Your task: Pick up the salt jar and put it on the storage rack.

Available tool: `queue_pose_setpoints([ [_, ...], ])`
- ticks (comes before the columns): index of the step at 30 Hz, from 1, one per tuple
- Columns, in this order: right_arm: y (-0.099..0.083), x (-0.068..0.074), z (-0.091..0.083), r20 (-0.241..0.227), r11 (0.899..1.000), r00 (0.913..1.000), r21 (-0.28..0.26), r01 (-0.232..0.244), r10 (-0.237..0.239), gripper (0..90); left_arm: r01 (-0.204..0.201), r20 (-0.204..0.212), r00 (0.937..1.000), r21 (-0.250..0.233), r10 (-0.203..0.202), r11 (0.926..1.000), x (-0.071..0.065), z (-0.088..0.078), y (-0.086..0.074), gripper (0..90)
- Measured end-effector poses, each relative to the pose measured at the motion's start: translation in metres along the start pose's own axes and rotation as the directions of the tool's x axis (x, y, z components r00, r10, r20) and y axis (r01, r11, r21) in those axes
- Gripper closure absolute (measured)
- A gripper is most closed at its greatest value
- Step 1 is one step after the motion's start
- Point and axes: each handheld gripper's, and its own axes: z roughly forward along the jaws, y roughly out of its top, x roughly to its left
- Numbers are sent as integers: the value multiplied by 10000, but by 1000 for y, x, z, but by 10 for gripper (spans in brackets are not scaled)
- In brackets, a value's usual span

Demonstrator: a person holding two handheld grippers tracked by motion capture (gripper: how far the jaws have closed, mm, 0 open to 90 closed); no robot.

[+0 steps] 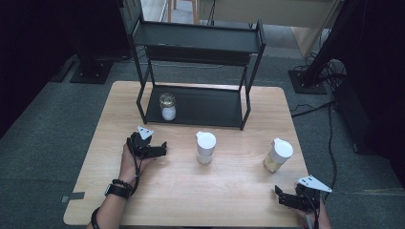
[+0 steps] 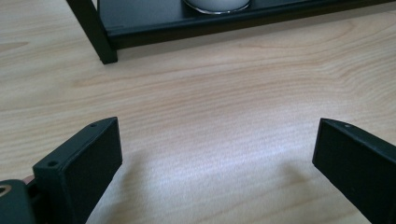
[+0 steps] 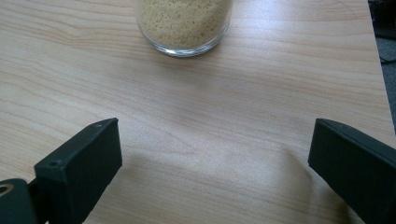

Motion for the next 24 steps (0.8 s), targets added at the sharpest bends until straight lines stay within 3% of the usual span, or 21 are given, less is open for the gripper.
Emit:
queue_pose_setpoints([
  [24,0,0,0,76,10000,10000,28,-5,5,24,19,42,10000,18,-19,10000,8,-30,-26,16],
])
